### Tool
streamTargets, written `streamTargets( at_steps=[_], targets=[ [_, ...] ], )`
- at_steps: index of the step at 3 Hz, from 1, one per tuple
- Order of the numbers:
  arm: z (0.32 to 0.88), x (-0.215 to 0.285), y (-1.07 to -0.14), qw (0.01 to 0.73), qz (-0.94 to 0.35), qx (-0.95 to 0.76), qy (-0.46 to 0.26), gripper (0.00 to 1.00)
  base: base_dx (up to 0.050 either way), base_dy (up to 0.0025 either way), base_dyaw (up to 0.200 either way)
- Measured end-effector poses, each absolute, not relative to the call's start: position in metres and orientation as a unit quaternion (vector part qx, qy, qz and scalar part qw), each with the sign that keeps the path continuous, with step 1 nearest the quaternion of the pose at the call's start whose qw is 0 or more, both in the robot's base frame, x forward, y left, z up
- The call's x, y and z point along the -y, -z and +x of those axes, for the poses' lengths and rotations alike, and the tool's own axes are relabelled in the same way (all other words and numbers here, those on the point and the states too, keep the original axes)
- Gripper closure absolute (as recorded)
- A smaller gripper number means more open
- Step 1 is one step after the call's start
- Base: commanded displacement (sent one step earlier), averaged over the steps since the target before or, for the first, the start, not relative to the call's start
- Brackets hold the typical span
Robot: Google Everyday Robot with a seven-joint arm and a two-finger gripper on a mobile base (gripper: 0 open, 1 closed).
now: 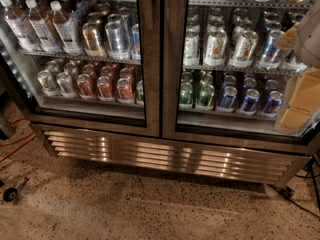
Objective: Open left fridge door
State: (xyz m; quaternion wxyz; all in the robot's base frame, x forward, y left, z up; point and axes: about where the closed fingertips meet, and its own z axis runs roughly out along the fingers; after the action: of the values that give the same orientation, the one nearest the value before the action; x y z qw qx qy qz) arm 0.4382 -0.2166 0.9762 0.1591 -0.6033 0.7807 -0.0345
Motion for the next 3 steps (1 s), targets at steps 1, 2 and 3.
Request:
streamTargets(
  at_steps=[1,2,3],
  targets=[
    [0.438,0.217,-0.976,0.159,-0.603,-0.781,0.034,0.0,0.0,0.0,0.0],
    [0.428,0.207,-0.975,0.167,-0.609,-0.775,0.031,0.0,0.0,0.0,0.0],
    [0.385,0.188,-0.959,0.195,-0.624,-0.756,0.028,0.0,0.0,0.0,0.0]
  ],
)
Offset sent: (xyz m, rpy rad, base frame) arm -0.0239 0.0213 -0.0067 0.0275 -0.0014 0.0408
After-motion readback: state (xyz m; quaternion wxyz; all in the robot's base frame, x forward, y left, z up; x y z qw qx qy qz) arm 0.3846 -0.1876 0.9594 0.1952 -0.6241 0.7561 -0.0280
